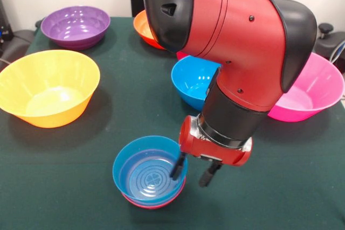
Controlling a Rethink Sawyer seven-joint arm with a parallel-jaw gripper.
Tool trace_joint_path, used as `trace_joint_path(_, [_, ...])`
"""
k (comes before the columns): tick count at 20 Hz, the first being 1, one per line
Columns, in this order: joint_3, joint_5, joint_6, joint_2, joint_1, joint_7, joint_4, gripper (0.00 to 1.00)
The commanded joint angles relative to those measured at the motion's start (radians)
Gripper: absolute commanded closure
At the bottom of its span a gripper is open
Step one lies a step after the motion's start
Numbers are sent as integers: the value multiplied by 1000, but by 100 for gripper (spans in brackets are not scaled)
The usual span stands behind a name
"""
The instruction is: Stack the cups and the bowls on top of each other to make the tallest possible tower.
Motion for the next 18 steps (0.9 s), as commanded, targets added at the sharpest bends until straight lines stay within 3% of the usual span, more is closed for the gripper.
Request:
trace_joint_path(1, [80, -24, 48, 15, -21, -168, 57, 0])
trace_joint_path(18, [84, -18, 55, -9, -22, -174, 82, 0])
